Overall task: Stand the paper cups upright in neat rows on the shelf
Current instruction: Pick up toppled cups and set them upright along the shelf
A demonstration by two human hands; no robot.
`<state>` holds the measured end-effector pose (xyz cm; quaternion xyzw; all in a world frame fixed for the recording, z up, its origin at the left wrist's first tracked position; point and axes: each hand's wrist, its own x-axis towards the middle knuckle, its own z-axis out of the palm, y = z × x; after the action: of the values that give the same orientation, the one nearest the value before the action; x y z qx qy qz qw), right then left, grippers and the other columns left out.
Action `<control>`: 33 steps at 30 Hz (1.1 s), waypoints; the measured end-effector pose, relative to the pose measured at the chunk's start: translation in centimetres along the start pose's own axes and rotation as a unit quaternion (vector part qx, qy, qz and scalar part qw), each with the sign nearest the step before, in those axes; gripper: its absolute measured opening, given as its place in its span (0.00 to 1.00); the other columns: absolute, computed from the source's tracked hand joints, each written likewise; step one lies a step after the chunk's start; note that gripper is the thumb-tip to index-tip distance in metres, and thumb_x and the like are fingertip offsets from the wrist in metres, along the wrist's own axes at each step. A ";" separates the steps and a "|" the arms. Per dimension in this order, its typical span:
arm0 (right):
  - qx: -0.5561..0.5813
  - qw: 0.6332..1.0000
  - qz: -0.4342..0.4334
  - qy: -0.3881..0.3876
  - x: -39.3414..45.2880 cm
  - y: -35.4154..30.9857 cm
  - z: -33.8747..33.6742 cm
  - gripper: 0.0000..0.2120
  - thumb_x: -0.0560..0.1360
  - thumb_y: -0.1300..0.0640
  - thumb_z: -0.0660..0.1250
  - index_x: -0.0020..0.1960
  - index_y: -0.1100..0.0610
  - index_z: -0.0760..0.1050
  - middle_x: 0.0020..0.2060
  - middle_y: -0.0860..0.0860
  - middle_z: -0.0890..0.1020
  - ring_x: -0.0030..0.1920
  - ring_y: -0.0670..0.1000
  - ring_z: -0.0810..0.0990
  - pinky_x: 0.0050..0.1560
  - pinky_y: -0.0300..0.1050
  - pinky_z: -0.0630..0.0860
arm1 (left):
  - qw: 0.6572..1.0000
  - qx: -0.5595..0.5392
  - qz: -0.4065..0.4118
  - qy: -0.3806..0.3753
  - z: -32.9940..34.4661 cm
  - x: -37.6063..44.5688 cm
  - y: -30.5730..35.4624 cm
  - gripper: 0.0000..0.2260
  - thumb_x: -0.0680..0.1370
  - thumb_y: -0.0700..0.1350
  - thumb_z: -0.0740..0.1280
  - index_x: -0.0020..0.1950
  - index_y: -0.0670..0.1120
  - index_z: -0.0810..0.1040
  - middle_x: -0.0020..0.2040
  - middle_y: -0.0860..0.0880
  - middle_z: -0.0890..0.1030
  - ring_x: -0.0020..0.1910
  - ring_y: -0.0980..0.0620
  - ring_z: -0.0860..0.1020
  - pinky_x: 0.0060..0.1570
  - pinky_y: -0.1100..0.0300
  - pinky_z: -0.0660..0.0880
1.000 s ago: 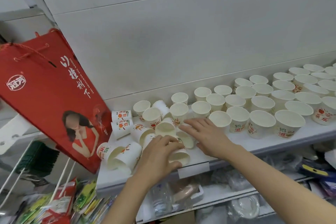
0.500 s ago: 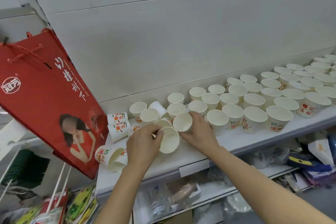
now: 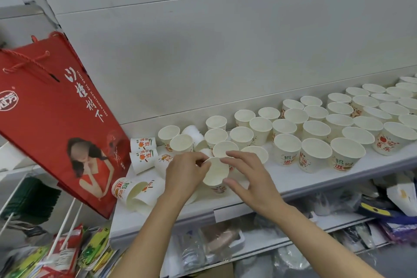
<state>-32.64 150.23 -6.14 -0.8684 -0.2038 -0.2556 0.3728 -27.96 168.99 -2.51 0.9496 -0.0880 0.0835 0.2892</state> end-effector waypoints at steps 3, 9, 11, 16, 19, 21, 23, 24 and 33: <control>0.028 0.998 0.026 -0.039 -0.7 0.7 -1.1 0.15 0.71 0.44 0.70 0.55 0.47 0.78 0.64 0.43 0.72 0.64 0.45 0.69 0.63 0.42 0.68 | 0.999 -0.024 0.011 -0.021 0.8 -0.3 1.3 0.06 0.74 0.50 0.69 0.47 0.56 0.85 0.42 0.59 0.84 0.41 0.60 0.79 0.42 0.62 0.75; 0.007 0.997 -0.012 -0.080 -1.5 1.9 -3.4 0.09 0.69 0.44 0.70 0.44 0.47 0.79 0.64 0.42 0.72 0.65 0.48 0.68 0.62 0.47 0.68 | 0.991 -0.120 0.018 -0.052 1.7 -0.6 2.4 0.03 0.73 0.47 0.72 0.44 0.53 0.86 0.37 0.59 0.84 0.37 0.61 0.81 0.43 0.59 0.78; -0.002 0.996 -0.018 -0.092 -2.0 1.9 -4.0 0.07 0.69 0.47 0.72 0.45 0.47 0.78 0.66 0.42 0.70 0.65 0.46 0.67 0.61 0.45 0.70 | 0.990 -0.130 0.025 -0.054 1.8 -0.8 3.3 0.03 0.73 0.47 0.72 0.43 0.52 0.86 0.36 0.58 0.84 0.35 0.60 0.81 0.43 0.57 0.79; 0.020 0.998 0.045 -0.027 -3.1 2.1 -6.9 0.06 0.68 0.52 0.75 0.41 0.48 0.78 0.64 0.43 0.74 0.60 0.45 0.74 0.58 0.40 0.71 | 0.988 -0.152 0.025 0.009 1.2 -0.7 4.3 0.07 0.76 0.52 0.69 0.41 0.52 0.85 0.35 0.58 0.83 0.35 0.59 0.80 0.44 0.58 0.77; 0.009 0.995 0.099 -0.001 -4.2 3.2 -9.7 0.07 0.67 0.55 0.76 0.40 0.49 0.78 0.63 0.43 0.75 0.60 0.47 0.75 0.58 0.40 0.71 | 0.997 -0.061 -0.005 0.039 0.2 0.5 1.5 0.08 0.73 0.50 0.71 0.52 0.56 0.82 0.49 0.58 0.82 0.45 0.58 0.78 0.50 0.55 0.76; -0.031 0.991 0.131 0.004 -4.7 4.1 -11.1 0.07 0.67 0.57 0.76 0.40 0.51 0.78 0.63 0.45 0.74 0.59 0.46 0.74 0.57 0.39 0.68 | 0.998 0.039 -0.021 -0.048 0.1 1.2 -0.1 0.19 0.70 0.53 0.73 0.60 0.57 0.79 0.56 0.56 0.78 0.52 0.54 0.76 0.52 0.53 0.75; -0.074 0.985 0.153 0.001 -4.9 5.0 -11.7 0.06 0.68 0.57 0.76 0.40 0.52 0.79 0.64 0.46 0.74 0.59 0.46 0.71 0.57 0.38 0.64 | 0.991 0.102 -0.020 -0.085 0.5 1.6 -0.6 0.21 0.69 0.55 0.72 0.61 0.56 0.78 0.58 0.54 0.77 0.55 0.51 0.75 0.51 0.53 0.74; -0.090 0.983 0.161 -0.002 -5.0 5.3 -11.7 0.06 0.68 0.57 0.75 0.41 0.52 0.79 0.65 0.47 0.73 0.60 0.46 0.71 0.57 0.39 0.64 | 0.989 0.122 -0.017 -0.084 0.9 1.8 -0.6 0.19 0.70 0.54 0.71 0.61 0.56 0.78 0.57 0.54 0.78 0.55 0.50 0.76 0.50 0.53 0.74; -0.156 0.975 0.154 0.029 -5.1 6.7 -9.1 0.09 0.68 0.60 0.76 0.47 0.54 0.81 0.59 0.52 0.79 0.59 0.55 0.75 0.56 0.47 0.72 | 0.979 0.196 0.026 0.043 0.6 4.4 -0.5 0.07 0.77 0.48 0.65 0.45 0.51 0.82 0.42 0.52 0.82 0.43 0.47 0.78 0.36 0.58 0.70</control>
<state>-35.64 138.22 -7.45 -0.9288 -0.0147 -0.2494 0.2737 -23.50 168.49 -2.36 0.9807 -0.0817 0.1471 0.0991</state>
